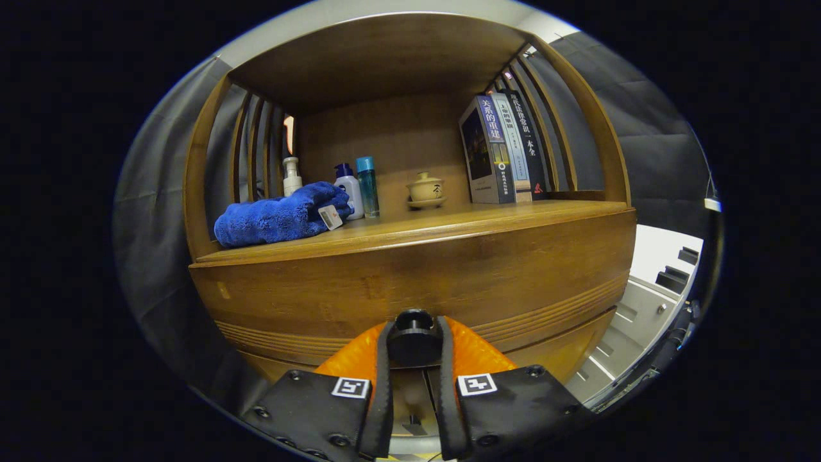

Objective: Pull open the drawer, take out the items inside it, and place them on the countertop above the cabinet.

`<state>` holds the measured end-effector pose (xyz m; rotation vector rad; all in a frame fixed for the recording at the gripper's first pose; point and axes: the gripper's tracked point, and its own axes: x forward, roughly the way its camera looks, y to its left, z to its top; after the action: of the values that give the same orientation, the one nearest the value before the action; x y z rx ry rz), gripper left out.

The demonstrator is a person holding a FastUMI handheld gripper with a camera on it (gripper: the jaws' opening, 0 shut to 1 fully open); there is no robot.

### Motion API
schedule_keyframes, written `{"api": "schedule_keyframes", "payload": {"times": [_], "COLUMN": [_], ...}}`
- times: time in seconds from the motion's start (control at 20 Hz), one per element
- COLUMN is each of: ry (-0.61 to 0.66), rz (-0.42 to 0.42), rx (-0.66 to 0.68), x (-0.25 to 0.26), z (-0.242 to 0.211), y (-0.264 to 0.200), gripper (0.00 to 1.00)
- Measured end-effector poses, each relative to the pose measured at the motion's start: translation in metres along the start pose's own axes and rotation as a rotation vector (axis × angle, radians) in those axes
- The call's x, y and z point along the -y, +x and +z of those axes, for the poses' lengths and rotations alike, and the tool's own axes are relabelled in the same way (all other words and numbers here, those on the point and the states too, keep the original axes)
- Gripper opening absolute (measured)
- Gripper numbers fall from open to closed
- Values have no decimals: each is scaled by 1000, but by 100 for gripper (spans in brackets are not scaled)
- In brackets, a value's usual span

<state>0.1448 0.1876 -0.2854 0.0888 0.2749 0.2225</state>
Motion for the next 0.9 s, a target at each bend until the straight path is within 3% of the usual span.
{"api": "schedule_keyframes", "payload": {"times": [0.9], "ry": [-36], "rz": [3], "rx": [-21], "x": [0], "z": [-8], "y": [-46], "gripper": [37]}}
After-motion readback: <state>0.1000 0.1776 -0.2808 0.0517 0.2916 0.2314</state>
